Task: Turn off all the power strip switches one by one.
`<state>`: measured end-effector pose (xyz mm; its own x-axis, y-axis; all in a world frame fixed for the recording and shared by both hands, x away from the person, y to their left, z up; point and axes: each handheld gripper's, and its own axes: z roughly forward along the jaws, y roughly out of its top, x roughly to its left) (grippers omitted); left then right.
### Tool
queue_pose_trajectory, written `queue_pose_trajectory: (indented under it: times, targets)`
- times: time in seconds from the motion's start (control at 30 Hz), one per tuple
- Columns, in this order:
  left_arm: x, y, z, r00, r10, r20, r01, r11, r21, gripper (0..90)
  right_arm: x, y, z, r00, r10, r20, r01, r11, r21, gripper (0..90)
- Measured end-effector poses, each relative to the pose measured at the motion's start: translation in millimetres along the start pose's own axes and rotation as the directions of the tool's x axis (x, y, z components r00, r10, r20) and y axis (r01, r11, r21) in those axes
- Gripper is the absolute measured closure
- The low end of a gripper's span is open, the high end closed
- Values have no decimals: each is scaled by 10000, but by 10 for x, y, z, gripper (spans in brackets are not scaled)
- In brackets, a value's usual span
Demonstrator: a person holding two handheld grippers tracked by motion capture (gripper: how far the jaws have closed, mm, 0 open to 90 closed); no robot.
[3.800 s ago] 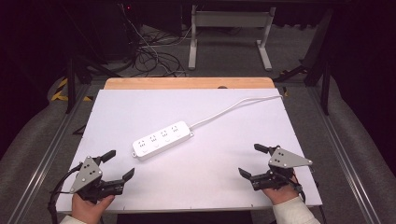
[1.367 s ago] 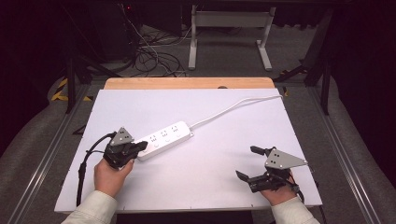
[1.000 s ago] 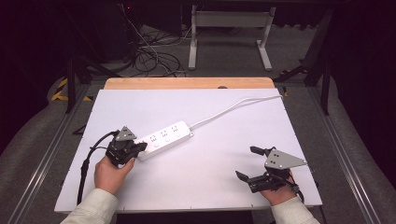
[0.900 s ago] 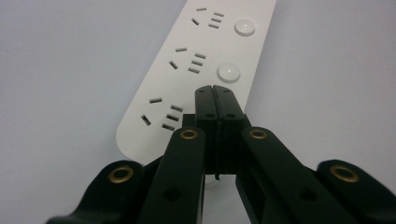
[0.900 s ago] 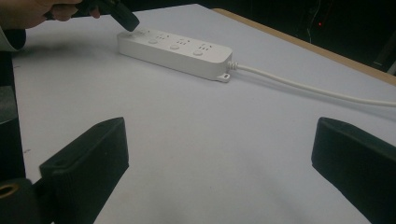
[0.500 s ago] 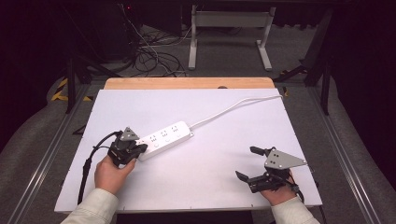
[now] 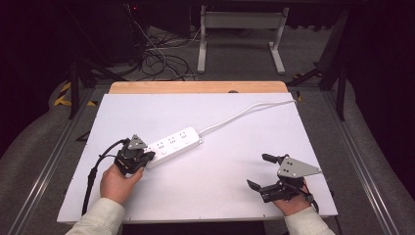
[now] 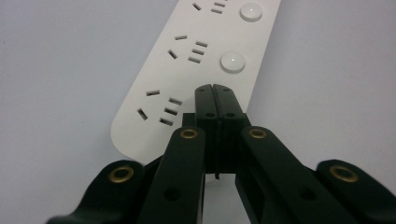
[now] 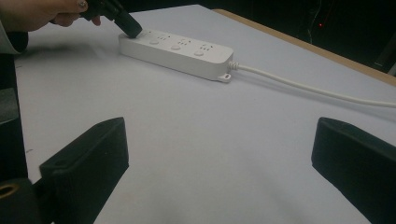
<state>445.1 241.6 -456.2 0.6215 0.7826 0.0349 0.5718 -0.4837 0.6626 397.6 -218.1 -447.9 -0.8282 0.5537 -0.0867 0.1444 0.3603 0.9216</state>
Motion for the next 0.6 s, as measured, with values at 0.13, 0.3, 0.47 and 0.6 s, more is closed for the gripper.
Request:
queue_pose_trajectory:
  times: [0.13,0.3,0.47,0.6]
  targets:
    - [15,6,-3,10000,-48,-3,48,10000,25,900,-3,-2,2,10000,14,5,-14,10000,15,44]
    - [17,6,-3,9999,-125,23,124,9999,45,900,0,-3,1,10000,10,21,-10,10000,38,44]
    - [22,1,-2,9998,-143,154,143,9999,43,900,6,-1,3,10000,10,-4,-10,10000,20,44]
    - [42,-3,-2,9995,-163,275,162,9999,40,900,6,-2,3,10000,18,-2,-18,10000,24,44]
